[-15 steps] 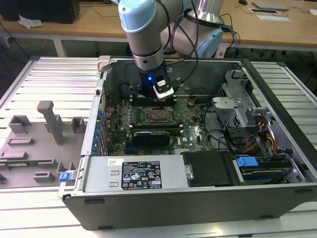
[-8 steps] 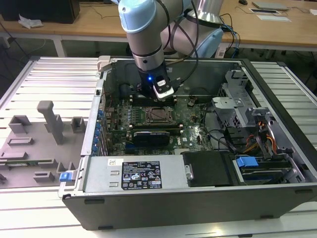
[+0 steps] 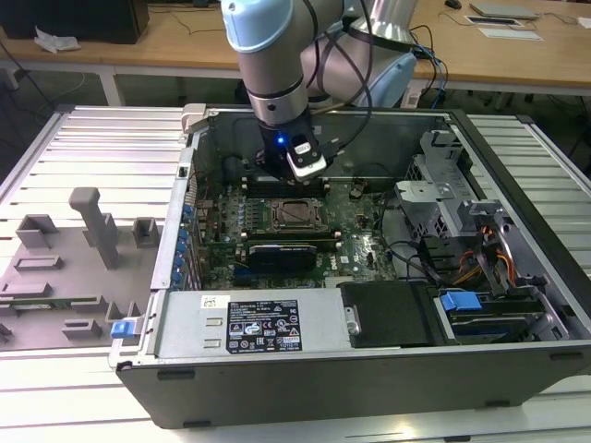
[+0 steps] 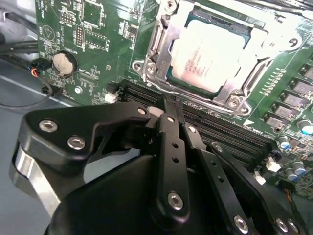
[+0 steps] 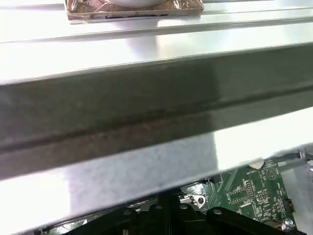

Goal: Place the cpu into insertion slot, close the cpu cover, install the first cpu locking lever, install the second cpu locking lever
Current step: 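Install the first cpu locking lever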

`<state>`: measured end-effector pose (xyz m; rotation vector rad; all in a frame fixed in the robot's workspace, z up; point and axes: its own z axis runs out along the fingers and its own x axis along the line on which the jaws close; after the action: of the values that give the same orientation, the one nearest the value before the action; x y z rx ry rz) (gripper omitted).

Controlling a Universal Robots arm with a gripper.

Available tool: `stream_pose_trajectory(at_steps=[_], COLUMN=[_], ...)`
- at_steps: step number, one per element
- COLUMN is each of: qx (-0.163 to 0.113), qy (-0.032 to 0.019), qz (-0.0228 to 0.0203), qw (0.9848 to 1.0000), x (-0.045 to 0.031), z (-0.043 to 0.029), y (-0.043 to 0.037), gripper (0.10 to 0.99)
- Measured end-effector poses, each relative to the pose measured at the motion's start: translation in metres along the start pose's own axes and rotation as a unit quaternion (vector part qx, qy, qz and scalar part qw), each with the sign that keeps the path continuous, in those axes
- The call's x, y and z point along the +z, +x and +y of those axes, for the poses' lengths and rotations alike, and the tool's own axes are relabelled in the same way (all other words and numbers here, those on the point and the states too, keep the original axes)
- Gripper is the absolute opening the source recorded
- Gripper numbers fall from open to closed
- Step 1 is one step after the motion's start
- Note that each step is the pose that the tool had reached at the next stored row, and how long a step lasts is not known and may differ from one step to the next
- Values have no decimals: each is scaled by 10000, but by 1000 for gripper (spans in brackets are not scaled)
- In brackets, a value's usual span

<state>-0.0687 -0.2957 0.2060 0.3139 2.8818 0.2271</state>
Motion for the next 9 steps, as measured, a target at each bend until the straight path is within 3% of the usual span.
stream_pose_trajectory(at_steps=[9], qx=[-5], qy=[-7], qz=[-25], qw=[10000], x=[48], z=[-9], y=[-30], gripper=[106])
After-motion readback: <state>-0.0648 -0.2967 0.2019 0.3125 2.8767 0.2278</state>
